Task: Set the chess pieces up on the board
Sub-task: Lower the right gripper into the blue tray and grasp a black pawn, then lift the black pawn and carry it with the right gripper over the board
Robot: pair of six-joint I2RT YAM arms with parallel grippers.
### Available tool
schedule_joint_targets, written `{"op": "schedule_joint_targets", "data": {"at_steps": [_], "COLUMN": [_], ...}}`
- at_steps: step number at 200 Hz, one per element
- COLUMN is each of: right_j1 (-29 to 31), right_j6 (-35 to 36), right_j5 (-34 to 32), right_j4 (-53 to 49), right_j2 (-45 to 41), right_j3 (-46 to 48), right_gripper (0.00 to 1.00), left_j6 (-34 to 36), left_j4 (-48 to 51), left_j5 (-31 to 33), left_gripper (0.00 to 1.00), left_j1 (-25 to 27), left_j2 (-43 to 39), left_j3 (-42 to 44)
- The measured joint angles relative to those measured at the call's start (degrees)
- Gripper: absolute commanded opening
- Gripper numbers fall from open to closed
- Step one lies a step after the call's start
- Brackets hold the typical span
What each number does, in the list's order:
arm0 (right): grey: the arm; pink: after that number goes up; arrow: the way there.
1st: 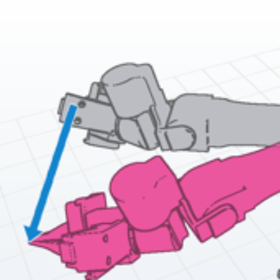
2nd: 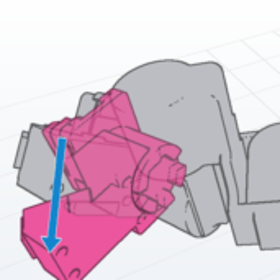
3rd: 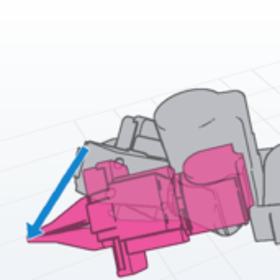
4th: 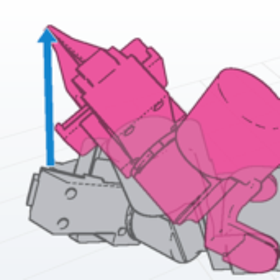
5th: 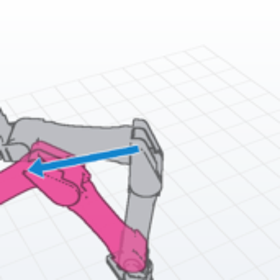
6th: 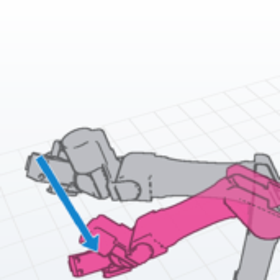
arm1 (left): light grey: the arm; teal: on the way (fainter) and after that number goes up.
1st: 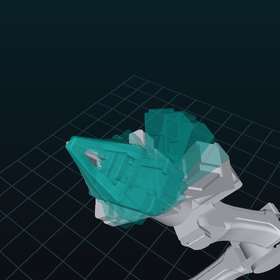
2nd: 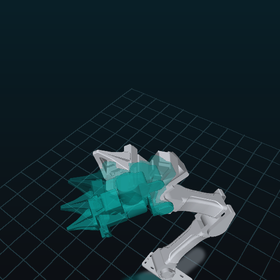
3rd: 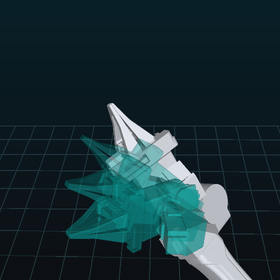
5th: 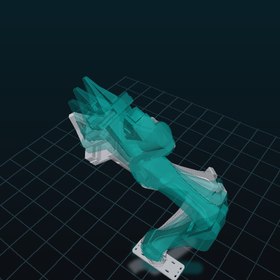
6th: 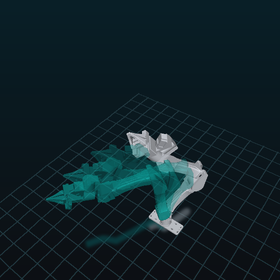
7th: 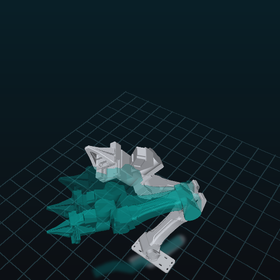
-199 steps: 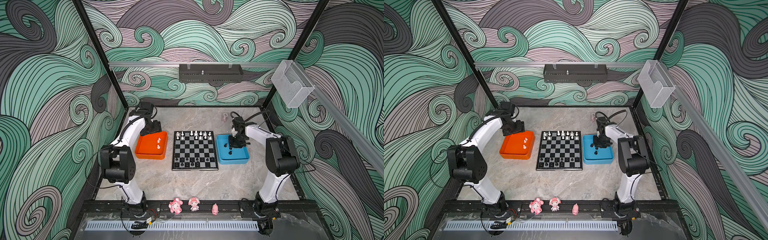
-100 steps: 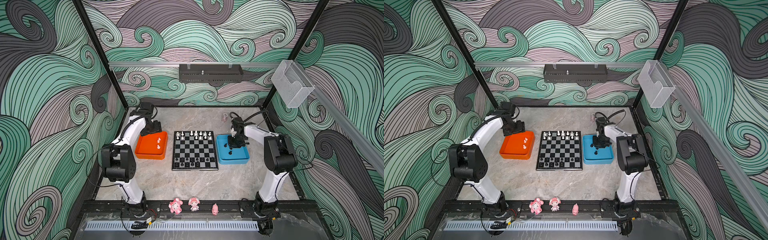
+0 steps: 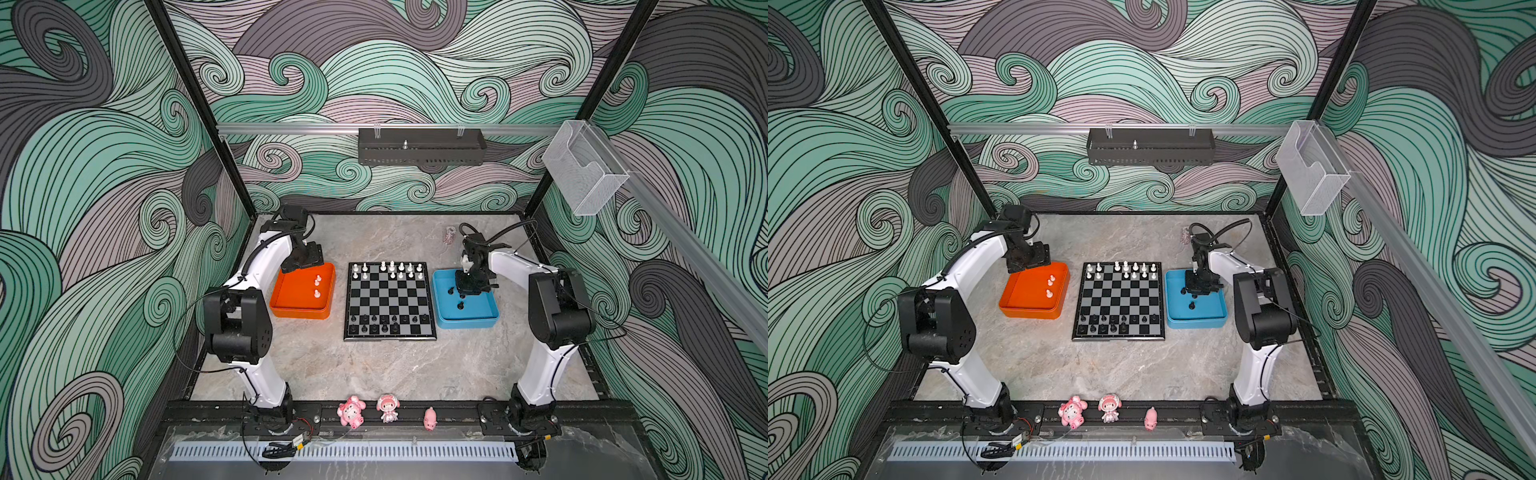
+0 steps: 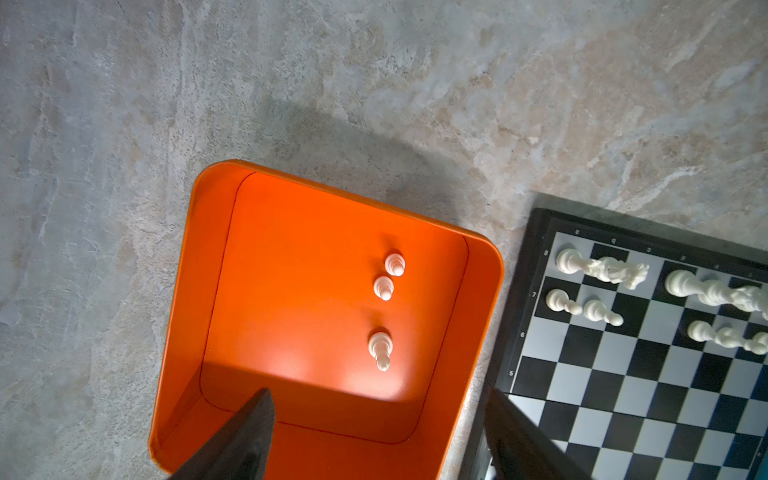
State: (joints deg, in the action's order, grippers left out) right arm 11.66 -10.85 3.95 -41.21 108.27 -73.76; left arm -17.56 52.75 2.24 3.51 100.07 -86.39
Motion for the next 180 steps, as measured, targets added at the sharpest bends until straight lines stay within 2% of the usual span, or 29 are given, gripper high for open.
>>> {"op": "schedule_joint_targets", "data": {"at_steps": [51,105,180], "right_j1": [2.75,9.16,21.53], "right_j6": [1.01,0.31,-6.29], "right_j5": [-0.15,-0.13,-0.39], "right_j4": [-2.91,-5.16,-3.39], "right_j2": [-4.76,-12.59,-20.96], "right_j3": [-2.82,-2.62,9.88], "right_gripper": [0.15,0.15,0.15], "left_j6": [0.0,0.0,0.0], "left_j4": [0.0,-0.11,-0.13], "left_j5": [-0.15,-0.33,-0.63], "left_gripper": [0.82,0.82,0.82], "left_j1": [0.0,0.0,0.0], "left_j2": [0.0,0.0,0.0], "left_j3": [0.0,0.52,0.9]}}
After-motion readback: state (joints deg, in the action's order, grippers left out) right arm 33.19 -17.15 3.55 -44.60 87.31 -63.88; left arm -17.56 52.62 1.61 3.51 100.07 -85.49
